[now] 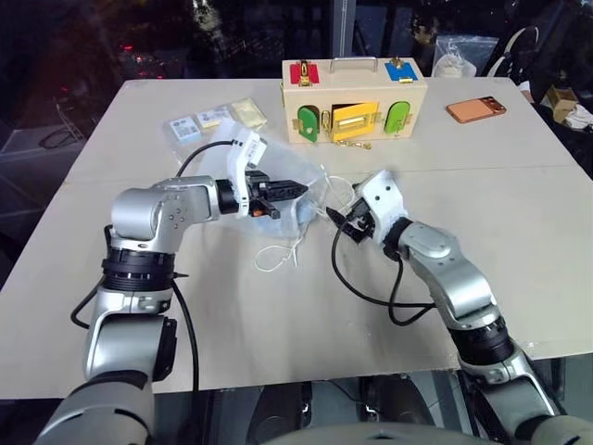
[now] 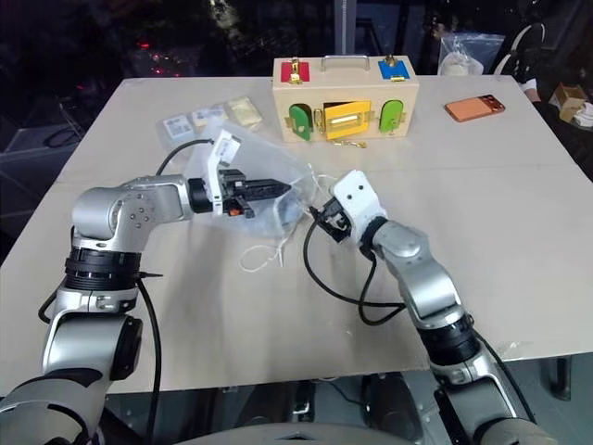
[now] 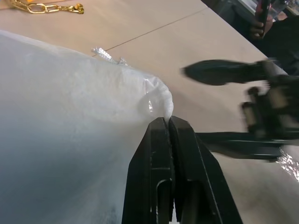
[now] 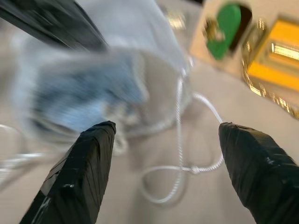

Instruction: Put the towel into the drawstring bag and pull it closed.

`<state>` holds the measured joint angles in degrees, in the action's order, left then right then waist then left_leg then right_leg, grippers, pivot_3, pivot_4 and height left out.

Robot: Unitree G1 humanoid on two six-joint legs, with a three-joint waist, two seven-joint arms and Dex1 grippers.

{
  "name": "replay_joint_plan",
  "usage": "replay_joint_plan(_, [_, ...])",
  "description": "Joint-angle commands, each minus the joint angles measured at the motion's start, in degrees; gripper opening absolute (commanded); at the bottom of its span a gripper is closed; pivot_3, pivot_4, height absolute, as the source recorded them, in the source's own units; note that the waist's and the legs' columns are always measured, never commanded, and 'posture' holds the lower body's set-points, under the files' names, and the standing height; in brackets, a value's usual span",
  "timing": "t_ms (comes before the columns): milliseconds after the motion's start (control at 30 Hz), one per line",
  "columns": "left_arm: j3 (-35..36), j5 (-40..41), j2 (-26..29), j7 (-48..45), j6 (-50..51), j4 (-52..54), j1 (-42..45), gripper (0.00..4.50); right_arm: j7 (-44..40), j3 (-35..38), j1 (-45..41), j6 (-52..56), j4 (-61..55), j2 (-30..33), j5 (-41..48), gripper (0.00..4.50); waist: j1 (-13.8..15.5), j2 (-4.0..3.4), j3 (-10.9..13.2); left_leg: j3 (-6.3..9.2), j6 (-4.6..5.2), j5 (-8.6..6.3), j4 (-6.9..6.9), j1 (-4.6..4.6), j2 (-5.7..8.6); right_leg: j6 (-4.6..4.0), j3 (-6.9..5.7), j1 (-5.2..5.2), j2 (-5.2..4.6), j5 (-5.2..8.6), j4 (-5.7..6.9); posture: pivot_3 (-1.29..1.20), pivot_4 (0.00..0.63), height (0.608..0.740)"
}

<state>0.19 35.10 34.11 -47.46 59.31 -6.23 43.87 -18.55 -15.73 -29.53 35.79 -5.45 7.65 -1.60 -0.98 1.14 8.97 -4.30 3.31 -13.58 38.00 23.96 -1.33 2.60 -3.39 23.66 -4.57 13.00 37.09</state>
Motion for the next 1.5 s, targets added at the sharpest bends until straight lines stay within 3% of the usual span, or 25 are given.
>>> replay_joint_plan(33, [0.89, 0.47, -0.06, -0.05, -0.08, 2.64, 0.85, 0.00, 7.49, 1.00, -3.53, -3.42, 8.01, -1.64, -4.47, 3.83, 0.08, 0.00, 0.00, -0.01, 0.00, 0.00, 0.00, 0.02, 0.01, 0.00, 0.01, 0.01, -0.01, 0.00, -0.01, 0.00, 0.150, 0.740])
replay_joint_plan(133, [1.47, 0.97, 0.03, 0.49, 0.82, 4.11, 0.53, 0.00, 14.64, 1.53, -5.28, -6.68, 14.04, -0.25, -9.90, 3.83, 0.29, 0.00, 0.00, 0.02, 0.01, 0.00, 0.01, 0.18, 0.07, 0.01, -0.02, 0.07, -0.10, -0.01, -0.07, 0.00, 0.150, 0.740])
replay_joint_plan(233, [1.67, 0.85, 0.00, 1.01, 0.94, 4.91, 0.27, 0.00, 17.60, 1.92, -5.95, -9.33, 16.49, 0.32, -12.02, 3.01, 0.12, 0.00, 0.00, 0.03, 0.01, 0.00, 0.01, 0.29, 0.10, 0.02, -0.05, 0.07, -0.12, -0.01, -0.23, 0.00, 0.150, 0.740])
replay_joint_plan(433, [-0.92, -1.94, 0.12, -0.39, -3.15, 3.37, 0.42, 0.00, 20.24, 1.55, -6.53, -13.95, 20.56, 0.91, -15.42, 0.09, -0.18, 0.00, 0.01, 0.04, 0.00, 0.00, -0.11, 0.22, 0.06, 0.03, -0.07, 0.09, -0.04, -0.01, -0.19, 0.00, 0.150, 0.740])
replay_joint_plan(533, [-1.55, -3.74, 0.95, -2.87, -6.69, 0.96, 0.28, 0.00, 19.29, 4.37, -4.97, -14.38, 18.50, -0.64, -12.32, 0.03, -0.17, 0.00, 0.00, 0.03, 0.00, 0.01, -0.11, 0.17, 0.05, 0.03, -0.06, 0.08, -0.03, -0.01, -0.14, 0.00, 0.150, 0.740])
replay_joint_plan(667, [1.01, 1.64, 5.92, -13.62, -4.49, 2.74, -2.70, 0.00, 17.14, 7.22, -2.55, -13.78, 13.82, -2.81, -8.20, 0.03, -0.41, 0.00, 0.00, 0.01, 0.00, 0.00, -0.11, 0.16, 0.04, 0.03, -0.04, 0.08, -0.02, -0.01, -0.15, 0.00, 0.150, 0.740])
replay_joint_plan(700, [1.89, 2.40, 8.98, -17.10, -5.26, 5.03, -5.77, 0.79, 16.28, 7.66, -1.79, -12.81, 11.73, -3.33, -7.07, 0.00, -0.86, 0.00, 0.01, -0.02, 0.00, 0.00, -0.15, 0.16, 0.04, 0.03, -0.01, 0.10, -0.02, -0.01, -0.16, 0.00, 0.150, 0.740])
replay_joint_plan(867, [-0.09, 1.11, 20.80, -27.66, -10.05, 12.83, -18.78, 2.69, 13.84, 8.75, 0.10, -9.51, 4.83, -4.41, -4.22, 0.00, -1.58, -0.04, 0.03, -0.03, -0.02, 0.00, -0.58, -0.04, 0.06, 0.02, 0.20, 0.13, -0.04, 0.00, -0.27, 0.00, 0.150, 0.740])
replay_joint_plan(967, [-2.07, -3.30, 20.86, -26.86, -16.58, 13.10, -22.73, 2.69, 13.15, 9.39, -0.04, -8.08, 1.61, -4.43, -3.11, 0.00, -0.73, -0.11, 0.07, 0.11, -0.04, 0.01, -0.60, -0.04, 0.05, -0.02, 0.14, 0.10, -0.10, 0.02, -0.26, 0.00, 0.150, 0.740])
replay_joint_plan(1233, [-5.26, -17.14, 8.78, -12.23, -34.84, 7.10, -24.40, 2.69, 8.94, 12.21, -5.90, -6.17, -11.90, -5.21, 4.05, 0.00, 0.11, -0.18, 0.12, 0.04, -0.02, 0.05, -0.52, -0.05, 0.12, -0.15, 0.12, 0.08, -0.14, 0.03, -0.24, 0.00, 0.150, 0.740])
replay_joint_plan(1400, [-8.34, -24.43, 6.03, -9.78, -45.90, 2.91, -25.65, 2.69, 7.10, 12.58, -9.98, -2.17, -16.69, -4.38, 7.25, 0.00, 0.13, -0.15, 0.08, 0.04, -0.04, 0.04, -0.58, -0.05, 0.04, -0.05, 0.06, 0.12, -0.01, -0.03, -0.22, 0.00, 0.150, 0.740])
replay_joint_plan(1500, [-9.23, -21.76, 4.39, -11.82, -41.65, 3.81, -25.81, 2.69, 6.87, 11.86, -9.74, -2.03, -16.26, -3.73, 7.31, 0.00, 0.25, -0.16, 0.08, 0.02, -0.04, 0.04, -0.59, -0.05, 0.05, -0.05, 0.02, 0.10, -0.04, -0.02, -0.25, 0.00, 0.150, 0.740])
